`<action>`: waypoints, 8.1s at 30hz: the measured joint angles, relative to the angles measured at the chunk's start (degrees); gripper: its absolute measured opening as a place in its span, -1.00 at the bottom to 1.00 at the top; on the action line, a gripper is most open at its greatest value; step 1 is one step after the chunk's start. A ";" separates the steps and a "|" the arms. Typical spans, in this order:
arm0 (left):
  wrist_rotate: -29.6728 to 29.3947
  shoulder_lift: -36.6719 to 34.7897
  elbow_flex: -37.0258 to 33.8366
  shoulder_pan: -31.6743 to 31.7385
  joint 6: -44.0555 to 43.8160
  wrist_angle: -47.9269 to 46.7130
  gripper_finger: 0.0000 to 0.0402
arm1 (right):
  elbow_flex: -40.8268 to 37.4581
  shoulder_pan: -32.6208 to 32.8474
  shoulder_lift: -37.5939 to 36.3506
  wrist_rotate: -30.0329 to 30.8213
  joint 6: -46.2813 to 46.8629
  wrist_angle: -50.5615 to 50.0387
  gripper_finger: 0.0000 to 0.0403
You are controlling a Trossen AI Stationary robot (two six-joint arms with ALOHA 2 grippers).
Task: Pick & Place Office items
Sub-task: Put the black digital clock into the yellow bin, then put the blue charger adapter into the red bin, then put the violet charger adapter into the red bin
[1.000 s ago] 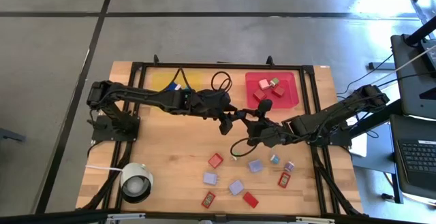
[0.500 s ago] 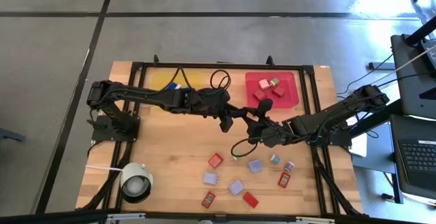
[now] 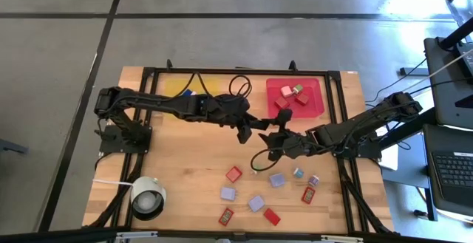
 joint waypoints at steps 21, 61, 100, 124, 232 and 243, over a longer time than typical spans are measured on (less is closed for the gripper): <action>-10.77 -0.26 -4.41 15.74 4.58 -33.52 -0.64 | -2.15 0.16 -5.26 -17.89 39.49 -31.85 0.36; -10.88 -0.70 -3.09 22.01 8.67 -41.34 0.05 | -9.90 2.28 -4.95 -47.16 70.73 -26.69 0.28; -17.33 -0.68 -1.07 11.24 10.62 -40.14 0.01 | -2.94 7.82 7.69 -44.64 68.85 -39.26 -0.35; -15.60 -0.68 -1.07 11.24 12.56 -39.96 0.00 | 5.88 -29.49 -4.67 -18.45 35.50 -46.46 -0.30; -15.21 -0.66 -1.09 11.25 12.56 -39.79 0.01 | -7.32 16.35 1.13 -58.82 154.77 -40.96 0.22; -15.21 -0.66 -1.09 11.25 12.54 -39.79 0.00 | -7.32 16.36 8.05 -59.19 154.58 -39.60 0.22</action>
